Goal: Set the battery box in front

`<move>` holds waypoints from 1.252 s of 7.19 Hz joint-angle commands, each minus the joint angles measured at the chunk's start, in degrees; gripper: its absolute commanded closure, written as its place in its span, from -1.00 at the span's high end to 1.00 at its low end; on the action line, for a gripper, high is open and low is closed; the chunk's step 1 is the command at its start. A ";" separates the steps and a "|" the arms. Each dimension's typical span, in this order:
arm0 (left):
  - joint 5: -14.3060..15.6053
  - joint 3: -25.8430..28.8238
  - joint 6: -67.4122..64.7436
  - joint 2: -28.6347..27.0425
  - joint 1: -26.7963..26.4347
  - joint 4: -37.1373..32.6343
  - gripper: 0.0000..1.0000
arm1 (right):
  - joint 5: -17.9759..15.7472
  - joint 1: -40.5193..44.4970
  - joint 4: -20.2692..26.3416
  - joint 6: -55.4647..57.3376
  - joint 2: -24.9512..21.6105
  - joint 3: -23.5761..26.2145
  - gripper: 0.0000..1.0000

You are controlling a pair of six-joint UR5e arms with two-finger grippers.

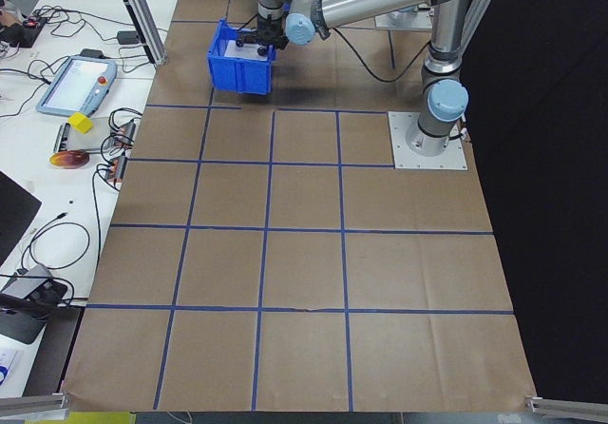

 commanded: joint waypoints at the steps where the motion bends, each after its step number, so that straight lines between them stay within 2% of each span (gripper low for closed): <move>1: -1.72 12.67 -6.01 -10.80 -4.15 0.20 -1.00 | 0.72 -1.03 0.10 -0.26 -1.48 2.04 -0.87; 2: -1.81 16.12 -8.73 -13.90 -6.52 0.19 -0.99 | 0.63 -1.03 0.19 -0.09 -1.57 2.13 -0.87; 3: -4.42 16.68 -9.28 -14.89 -7.33 0.19 -0.99 | 0.54 -1.03 0.80 0.00 -1.66 2.13 -0.87; 4: -5.14 16.07 -9.29 -14.81 -7.51 0.11 -0.95 | 0.45 -1.03 1.68 0.09 -1.66 2.05 -0.87; 5: -5.15 15.89 -9.20 -14.98 -7.51 -0.15 -0.78 | 0.19 -1.03 1.77 0.18 -1.66 2.04 -0.87; 6: -4.98 15.72 -9.20 -14.98 -7.43 -0.68 -0.40 | 0.10 -1.03 1.86 0.18 -1.66 2.04 -0.87; 7: -4.89 15.54 -9.63 -14.90 -7.43 -1.29 -0.22 | -0.07 -1.03 2.12 0.35 -2.18 2.13 -0.87; 8: -4.89 15.45 -11.29 -14.46 -7.34 -2.17 -0.10 | -0.16 -1.03 5.35 0.36 -4.10 2.05 -0.87; 9: -4.71 15.19 -12.61 -13.50 -6.90 -2.70 0.21 | -0.25 -0.94 6.07 0.44 -5.86 2.13 -0.87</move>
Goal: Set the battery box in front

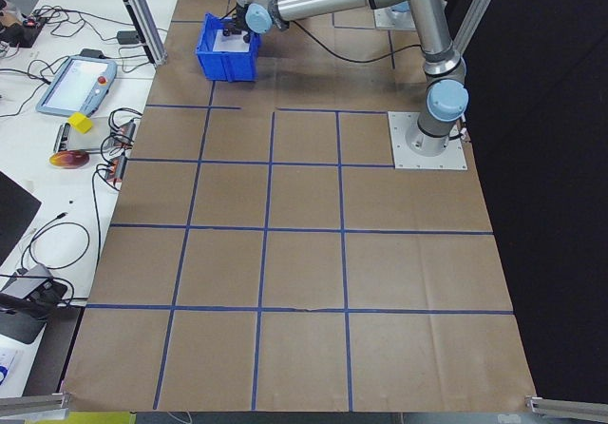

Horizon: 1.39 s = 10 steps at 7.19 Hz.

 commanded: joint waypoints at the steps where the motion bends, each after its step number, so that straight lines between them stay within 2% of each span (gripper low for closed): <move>1: 0.06 0.44 -1.59 1.84 0.54 -4.25 0.97 | -0.04 0.08 3.89 0.09 -2.20 0.05 -0.87; 2: 0.75 1.40 -0.80 3.94 0.89 -9.77 0.98 | 0.05 0.16 6.00 0.52 -2.29 0.14 -0.87; 3: 0.85 -0.24 5.21 7.44 3.15 -10.87 0.98 | 0.05 0.43 6.02 3.22 -2.90 1.62 -0.86; 4: 0.85 -0.43 11.53 10.69 5.35 -16.80 0.98 | 0.31 1.21 5.67 6.64 -3.95 3.11 -0.86; 6: 5.83 -1.13 30.59 17.11 7.21 -25.00 0.98 | 0.41 5.59 5.32 11.57 -8.07 5.92 -0.86; 7: 6.46 -1.83 38.85 20.80 8.35 -28.51 0.98 | 0.23 10.57 4.88 15.60 -8.87 7.33 -0.86; 8: 9.60 -3.75 50.33 24.75 8.97 -30.55 0.98 | 0.23 16.02 3.40 20.60 -8.97 7.60 -0.85; 9: 15.55 -6.64 59.93 28.35 9.50 -30.74 0.98 | -0.12 21.12 1.12 24.74 -8.71 7.96 -0.85; 10: 16.66 -9.28 69.51 31.35 10.11 -30.66 0.98 | -1.17 26.04 -0.38 29.92 -8.44 7.96 -0.84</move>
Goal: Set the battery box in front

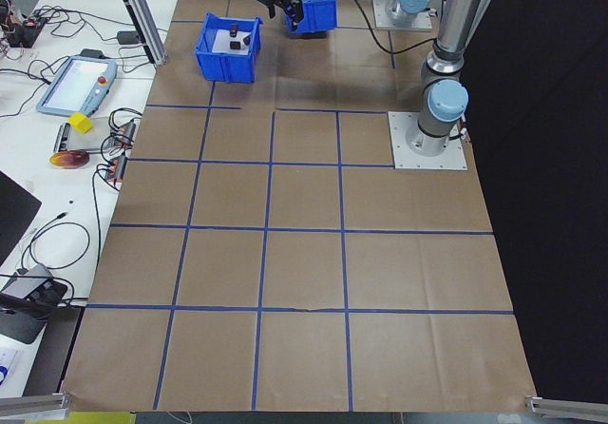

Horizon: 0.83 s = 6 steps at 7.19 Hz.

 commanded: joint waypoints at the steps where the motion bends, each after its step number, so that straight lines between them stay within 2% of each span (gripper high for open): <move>1: 2.99 -4.33 22.75 6.61 2.58 -0.94 0.98 | -0.91 10.49 -3.44 10.46 0.28 0.22 -0.84; 2: 2.90 -4.96 33.22 8.29 4.26 -2.95 0.98 | -1.00 14.71 -5.80 14.60 1.24 0.22 -0.84; 4: 2.90 -5.05 54.31 11.02 4.45 -2.70 0.99 | -4.50 21.92 -12.56 20.85 6.58 -0.21 -0.84; 5: 2.99 -5.22 57.46 13.73 4.36 -2.79 0.99 | -4.69 25.61 -15.98 23.49 9.39 -0.74 -0.84; 6: 3.16 -5.57 54.88 16.28 4.19 -3.66 0.99 | -5.48 27.91 -16.98 25.52 12.12 -1.96 -0.84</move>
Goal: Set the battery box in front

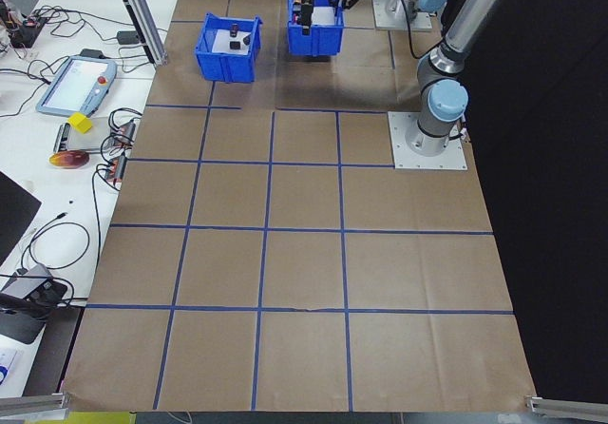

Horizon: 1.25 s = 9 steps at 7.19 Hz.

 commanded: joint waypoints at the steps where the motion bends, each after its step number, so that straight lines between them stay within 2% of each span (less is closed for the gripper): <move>1: -0.63 -0.33 -7.05 3.56 -0.29 -6.02 0.99 | -1.64 5.50 -2.69 5.21 6.18 -2.88 -0.84; 3: -0.55 -0.41 -5.55 5.31 0.14 -7.30 0.99 | -1.39 6.75 -3.92 8.54 7.70 -3.07 -0.84; 6: -0.98 -0.16 -5.37 3.05 0.50 -7.21 0.99 | -1.30 6.75 -3.31 9.89 8.58 -2.81 -0.77; 7: -1.07 0.80 -5.19 2.16 0.50 -7.21 0.99 | -1.04 6.75 -3.48 9.80 8.58 -2.72 -0.26; 8: -1.16 1.42 -5.19 0.85 0.50 -7.13 0.99 | -0.60 6.75 -3.66 9.63 8.67 -2.72 0.98; 9: -2.03 1.69 -5.02 -0.03 0.50 -6.78 0.99 | -0.77 6.75 -3.05 9.36 8.32 -2.80 1.00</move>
